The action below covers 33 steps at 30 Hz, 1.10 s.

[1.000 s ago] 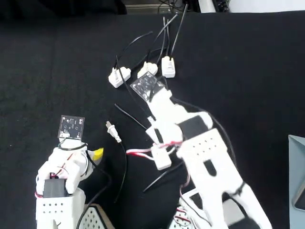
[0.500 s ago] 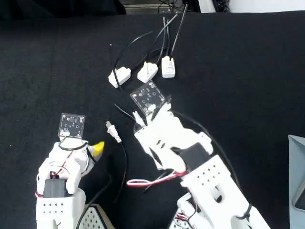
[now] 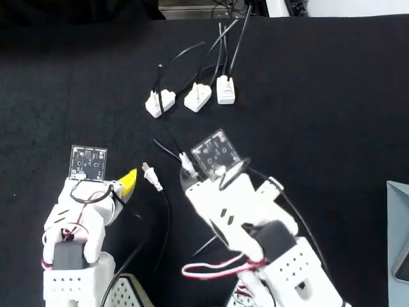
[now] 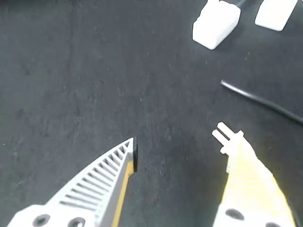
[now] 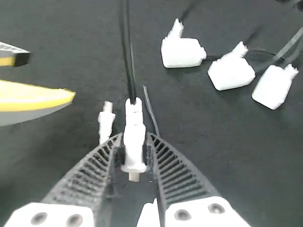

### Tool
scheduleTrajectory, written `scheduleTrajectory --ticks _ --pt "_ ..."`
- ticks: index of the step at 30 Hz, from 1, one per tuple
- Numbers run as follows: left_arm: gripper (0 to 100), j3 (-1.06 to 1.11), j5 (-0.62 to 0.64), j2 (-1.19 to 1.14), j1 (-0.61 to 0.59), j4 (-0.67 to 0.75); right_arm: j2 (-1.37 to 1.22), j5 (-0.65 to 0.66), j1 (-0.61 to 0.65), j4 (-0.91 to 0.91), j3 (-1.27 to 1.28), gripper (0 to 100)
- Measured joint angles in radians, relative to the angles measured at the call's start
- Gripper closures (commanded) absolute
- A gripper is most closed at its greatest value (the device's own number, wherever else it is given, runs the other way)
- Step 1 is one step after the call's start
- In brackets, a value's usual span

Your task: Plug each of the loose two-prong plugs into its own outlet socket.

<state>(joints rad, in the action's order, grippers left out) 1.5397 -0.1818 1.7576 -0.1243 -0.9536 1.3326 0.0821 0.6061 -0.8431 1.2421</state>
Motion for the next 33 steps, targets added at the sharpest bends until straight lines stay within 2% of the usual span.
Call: scheduleTrajectory --ticks 5,13,20,29,33 --pt "69 -0.048 0.000 0.000 0.009 0.009 0.138 0.000 0.078 0.000 0.081 98.6" --pt "69 -0.069 0.000 0.000 0.101 0.034 0.281 0.002 0.084 0.000 0.173 98.6" --pt "69 -0.069 0.057 0.000 0.138 0.034 0.305 0.002 0.084 0.000 0.201 98.6" --pt "69 -0.069 0.057 0.000 0.138 0.034 0.305 0.002 0.084 0.000 0.201 98.6" --pt "69 -0.069 0.057 0.000 0.138 0.034 0.305 0.002 0.129 0.000 0.207 98.6"
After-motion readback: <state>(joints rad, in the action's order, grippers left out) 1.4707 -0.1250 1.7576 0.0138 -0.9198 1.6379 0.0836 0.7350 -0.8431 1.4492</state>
